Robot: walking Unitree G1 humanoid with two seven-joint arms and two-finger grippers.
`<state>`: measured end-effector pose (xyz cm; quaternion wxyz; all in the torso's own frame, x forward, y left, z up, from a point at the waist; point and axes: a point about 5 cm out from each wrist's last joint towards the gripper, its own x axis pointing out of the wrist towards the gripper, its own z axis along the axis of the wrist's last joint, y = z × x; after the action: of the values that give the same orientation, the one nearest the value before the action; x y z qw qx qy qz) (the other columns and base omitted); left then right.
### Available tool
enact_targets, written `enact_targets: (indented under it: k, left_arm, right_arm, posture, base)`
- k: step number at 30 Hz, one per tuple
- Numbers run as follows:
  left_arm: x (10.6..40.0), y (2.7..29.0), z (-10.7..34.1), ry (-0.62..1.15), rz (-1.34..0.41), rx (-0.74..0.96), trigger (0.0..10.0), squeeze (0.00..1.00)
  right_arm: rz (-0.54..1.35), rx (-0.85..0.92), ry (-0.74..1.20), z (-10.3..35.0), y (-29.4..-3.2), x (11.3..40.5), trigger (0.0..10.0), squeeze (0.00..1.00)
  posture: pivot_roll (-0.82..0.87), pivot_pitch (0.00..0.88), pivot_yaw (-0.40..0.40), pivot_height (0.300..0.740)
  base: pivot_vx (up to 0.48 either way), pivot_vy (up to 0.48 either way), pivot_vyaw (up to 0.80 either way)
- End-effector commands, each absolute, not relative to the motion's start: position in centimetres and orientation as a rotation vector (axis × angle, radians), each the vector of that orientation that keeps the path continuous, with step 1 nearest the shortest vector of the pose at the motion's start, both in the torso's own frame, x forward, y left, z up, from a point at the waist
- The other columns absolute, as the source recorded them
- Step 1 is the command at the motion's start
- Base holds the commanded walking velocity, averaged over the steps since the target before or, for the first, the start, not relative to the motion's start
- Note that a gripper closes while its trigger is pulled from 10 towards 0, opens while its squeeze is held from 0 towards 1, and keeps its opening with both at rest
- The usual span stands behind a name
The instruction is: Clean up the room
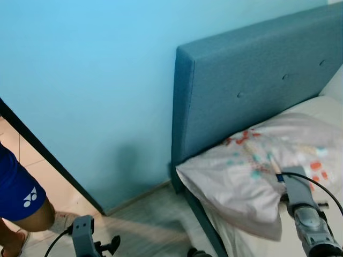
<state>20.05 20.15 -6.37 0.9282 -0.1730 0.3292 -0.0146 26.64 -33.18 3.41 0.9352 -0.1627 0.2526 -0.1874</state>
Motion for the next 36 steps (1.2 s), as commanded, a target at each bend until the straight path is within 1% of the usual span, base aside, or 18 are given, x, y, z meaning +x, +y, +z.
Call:
enact_targets:
  k: [1, 2, 3, 4, 7, 10, 11, 13, 20, 21, 23, 26, 30, 32, 33, 34, 35, 36]
  left_arm:
    - [19.1, 19.7, -7.0, 0.724, -0.034, -0.377, 10.0, 0.0]
    - [19.2, 19.8, -7.0, 0.727, -0.035, -0.377, 10.0, 0.0]
    - [19.2, 19.8, -7.0, 0.733, -0.037, -0.375, 10.0, 0.0]
    - [19.2, 19.8, -7.0, 0.733, -0.037, -0.375, 10.0, 0.0]
    - [19.2, 19.9, -7.1, 0.748, -0.04, -0.364, 10.0, 0.0]
    - [19.1, 19.9, -7.1, 0.755, -0.042, -0.362, 10.0, 0.0]
    - [19.1, 19.9, -7.1, 0.758, -0.042, -0.363, 10.0, 0.0]
    - [18.7, 19.8, -7.4, 0.777, -0.04, -0.374, 10.0, 0.0]
    - [18.0, 19.5, -7.8, 0.809, -0.047, -0.377, 10.0, 0.0]
    - [17.7, 19.2, -8.0, 0.821, -0.051, -0.383, 10.0, 0.0]
    - [17.7, 19.2, -8.0, 0.821, -0.051, -0.383, 10.0, 0.0]
    - [17.7, 19.0, -8.0, 0.823, -0.057, -0.392, 10.0, 0.0]
    - [17.9, 18.8, -8.0, 0.823, -0.06, -0.398, 10.0, 0.0]
    - [17.9, 18.8, -8.0, 0.824, -0.06, -0.398, 10.0, 0.0]
    - [17.9, 18.9, -8.0, 0.829, -0.052, -0.39, 10.0, 0.0]
    - [17.9, 18.9, -8.0, 0.829, -0.052, -0.39, 10.0, 0.0]
    - [17.9, 19.1, -8.1, 0.846, -0.023, -0.354, 10.0, 0.0]
    - [18.0, 19.2, -8.1, 0.85, -0.015, -0.344, 10.0, 0.0]
  right_arm:
    - [-0.391, -0.238, 0.58, 2.3, -32.9, 26.1, 10.0, 0.0]
    - [-0.374, -0.176, 0.623, 1.6, -32.3, 25.9, 10.0, 1.0]
    - [-0.354, -0.095, 0.664, 0.9, -31.5, 25.8, 10.0, 1.0]
    - [-0.354, -0.095, 0.664, 0.9, -31.5, 25.8, 10.0, 1.0]
    - [-0.223, 0.076, 0.758, -0.7, -28.9, 25.6, 10.0, 1.0]
    - [-0.169, 0.077, 0.818, -1.2, -28.4, 25.2, 10.0, 1.0]
    - [-0.164, 0.045, 0.851, -1.4, -28.6, 24.9, 10.0, 1.0]
    - [-0.225, -0.1, 0.932, -1.1, -30.8, 24.0, 10.0, 1.0]
    - [-0.297, -0.306, 0.992, 0.2, -33.9, 23.2, 10.0, 1.0]
    - [-0.351, -0.39, 1.002, 1.5, -35.6, 23.1, 10.0, 1.0]
    - [-0.351, -0.39, 1.002, 1.5, -35.6, 23.1, 10.0, 1.0]
    - [-0.379, -0.441, 1.01, 3.0, -36.9, 23.4, 10.0, 1.0]
    - [-0.456, -0.484, 0.88, 6.5, -38.3, 25.1, 10.0, 1.0]
    - [-0.467, -0.49, 0.861, 6.9, -38.5, 25.3, 10.0, 1.0]
    - [-0.432, -0.459, 0.75, 8.1, -37.8, 26.8, 10.0, 1.0]
    - [-0.432, -0.459, 0.75, 8.1, -37.8, 26.8, 10.0, 1.0]
    - [-0.256, -0.254, 0.466, 11.1, -34.1, 30.7, 10.0, 0.0]
    - [-0.21, -0.204, 0.394, 11.9, -33.2, 31.5, 10.0, 0.0]
  posture:
    - [-0.06, 0.138, 0.033, 0.74]
    - [-0.07, 0.118, 0.03, 0.74]
    - [-0.07, 0.112, 0.029, 0.74]
    - [-0.07, 0.112, 0.029, 0.74]
    - [-0.08, 0.097, 0.023, 0.74]
    - [-0.08, 0.094, 0.019, 0.74]
    - [-0.08, 0.089, 0.017, 0.74]
    - [-0.09, 0.086, 0.014, 0.74]
    - [-0.1, 0.082, 0.015, 0.74]
    - [-0.1, 0.08, 0.014, 0.74]
    - [-0.1, 0.08, 0.014, 0.74]
    - [-0.1, 0.079, 0.009, 0.74]
    - [-0.1, 0.076, 0.006, 0.74]
    - [-0.1, 0.076, 0.006, 0.74]
    - [-0.11, 0.074, 0.008, 0.74]
    - [-0.11, 0.074, 0.008, 0.74]
    - [-0.1, 0.075, 0.009, 0.74]
    - [-0.1, 0.075, 0.009, 0.74]
  base:
    - [0.0, 0.0, 0.0]
    - [0.0, 0.0, 0.0]
    - [0.0, 0.0, 0.0]
    - [0.0, 0.0, 0.0]
    - [0.0, 0.0, 0.0]
    - [0.0, 0.0, 0.0]
    - [0.0, 0.0, 0.0]
    - [0.0, 0.0, 0.0]
    - [0.0, 0.0, 0.0]
    - [0.0, 0.0, 0.0]
    - [0.0, 0.0, 0.0]
    - [0.0, 0.0, 0.0]
    - [0.0, 0.0, 0.0]
    - [0.0, 0.0, 0.0]
    - [0.0, 0.0, 0.0]
    - [0.0, 0.0, 0.0]
    - [0.0, 0.0, 0.0]
    - [0.0, 0.0, 0.0]
